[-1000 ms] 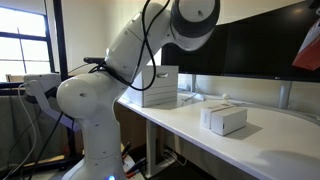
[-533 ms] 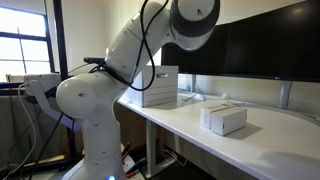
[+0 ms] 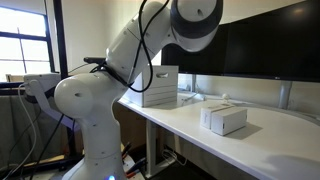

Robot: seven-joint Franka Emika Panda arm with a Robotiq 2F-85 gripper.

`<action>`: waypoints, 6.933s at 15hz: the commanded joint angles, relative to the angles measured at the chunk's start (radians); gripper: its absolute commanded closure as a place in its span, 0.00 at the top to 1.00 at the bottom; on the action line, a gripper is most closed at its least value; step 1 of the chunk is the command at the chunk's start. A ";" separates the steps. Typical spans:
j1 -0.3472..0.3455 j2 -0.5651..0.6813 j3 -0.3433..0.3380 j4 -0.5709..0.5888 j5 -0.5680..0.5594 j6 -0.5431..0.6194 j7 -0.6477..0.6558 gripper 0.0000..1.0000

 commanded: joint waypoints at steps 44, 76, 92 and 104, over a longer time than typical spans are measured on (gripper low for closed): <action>0.118 0.319 0.021 0.001 -0.013 0.214 -0.295 0.14; 0.280 0.387 0.091 -0.011 0.050 0.237 -0.090 1.00; 0.309 0.252 0.086 -0.029 0.028 -0.008 -0.153 1.00; 0.318 0.138 0.060 -0.010 0.001 -0.132 -0.140 1.00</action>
